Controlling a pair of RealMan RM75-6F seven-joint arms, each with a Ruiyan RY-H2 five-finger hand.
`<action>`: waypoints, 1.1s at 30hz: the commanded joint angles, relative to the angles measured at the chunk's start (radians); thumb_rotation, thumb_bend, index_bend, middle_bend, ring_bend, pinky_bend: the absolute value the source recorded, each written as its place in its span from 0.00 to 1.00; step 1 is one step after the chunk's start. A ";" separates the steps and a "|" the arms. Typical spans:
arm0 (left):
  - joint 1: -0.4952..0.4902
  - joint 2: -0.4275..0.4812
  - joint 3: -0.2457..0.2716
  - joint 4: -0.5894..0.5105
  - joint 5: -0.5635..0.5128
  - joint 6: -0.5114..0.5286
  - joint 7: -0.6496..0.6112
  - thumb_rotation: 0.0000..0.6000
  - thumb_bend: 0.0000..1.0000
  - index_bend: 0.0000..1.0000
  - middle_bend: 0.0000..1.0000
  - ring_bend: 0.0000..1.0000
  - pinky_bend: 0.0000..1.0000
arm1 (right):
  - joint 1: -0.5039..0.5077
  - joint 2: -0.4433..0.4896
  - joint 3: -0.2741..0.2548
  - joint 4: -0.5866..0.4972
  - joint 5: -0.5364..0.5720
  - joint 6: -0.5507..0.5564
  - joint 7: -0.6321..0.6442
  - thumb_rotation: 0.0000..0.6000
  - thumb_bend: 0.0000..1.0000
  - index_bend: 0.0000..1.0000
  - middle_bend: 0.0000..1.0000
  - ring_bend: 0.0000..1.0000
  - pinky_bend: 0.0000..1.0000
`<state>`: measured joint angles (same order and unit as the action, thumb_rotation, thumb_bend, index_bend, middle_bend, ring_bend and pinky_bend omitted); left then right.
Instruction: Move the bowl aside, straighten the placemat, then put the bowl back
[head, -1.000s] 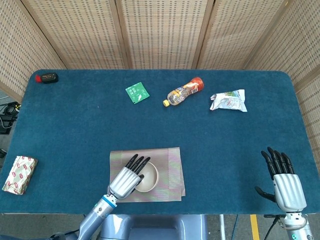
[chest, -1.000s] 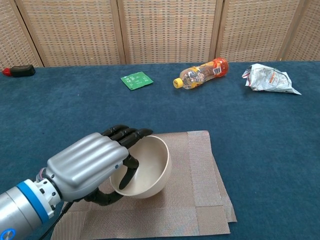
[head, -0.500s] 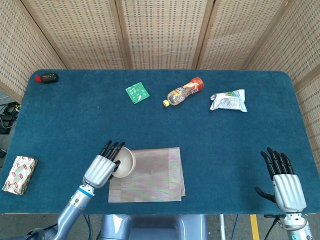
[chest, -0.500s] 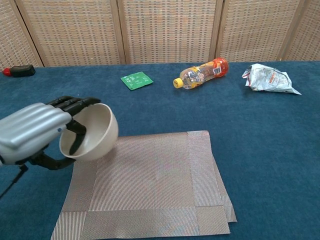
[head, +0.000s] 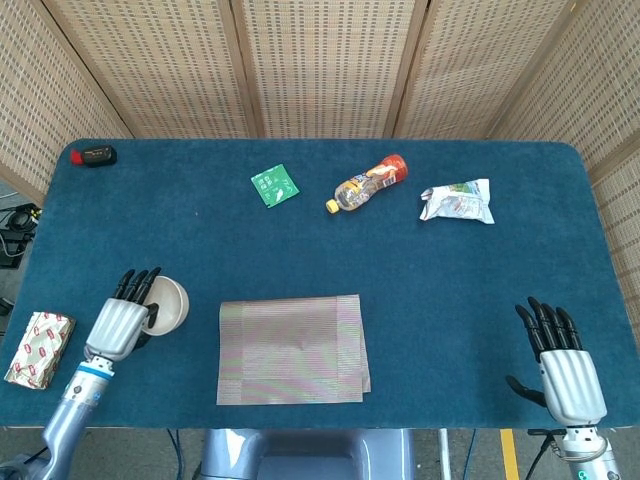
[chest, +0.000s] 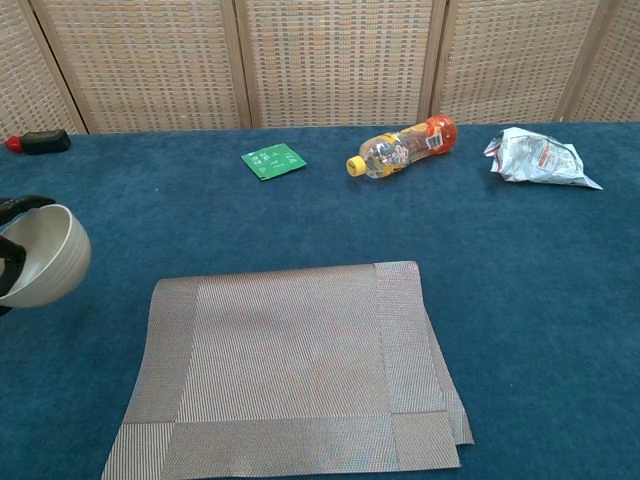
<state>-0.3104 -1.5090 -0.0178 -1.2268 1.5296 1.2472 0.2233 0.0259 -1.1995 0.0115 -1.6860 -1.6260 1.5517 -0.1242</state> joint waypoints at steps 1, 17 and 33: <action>0.023 0.005 0.020 0.062 -0.007 0.009 -0.048 1.00 0.40 0.67 0.00 0.00 0.00 | -0.001 -0.001 0.000 0.000 -0.001 0.001 -0.003 1.00 0.16 0.00 0.00 0.00 0.00; 0.031 0.020 0.030 0.119 -0.060 -0.052 -0.072 1.00 0.37 0.44 0.00 0.00 0.00 | 0.000 -0.005 -0.001 0.006 -0.013 0.009 0.011 1.00 0.15 0.00 0.00 0.00 0.00; 0.044 0.113 0.041 0.021 -0.042 -0.017 -0.109 1.00 0.16 0.00 0.00 0.00 0.00 | -0.003 -0.007 -0.002 0.007 -0.021 0.018 0.011 1.00 0.16 0.00 0.00 0.00 0.00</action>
<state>-0.2698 -1.4092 0.0215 -1.1922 1.4821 1.2208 0.1222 0.0229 -1.2065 0.0095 -1.6792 -1.6474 1.5699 -0.1128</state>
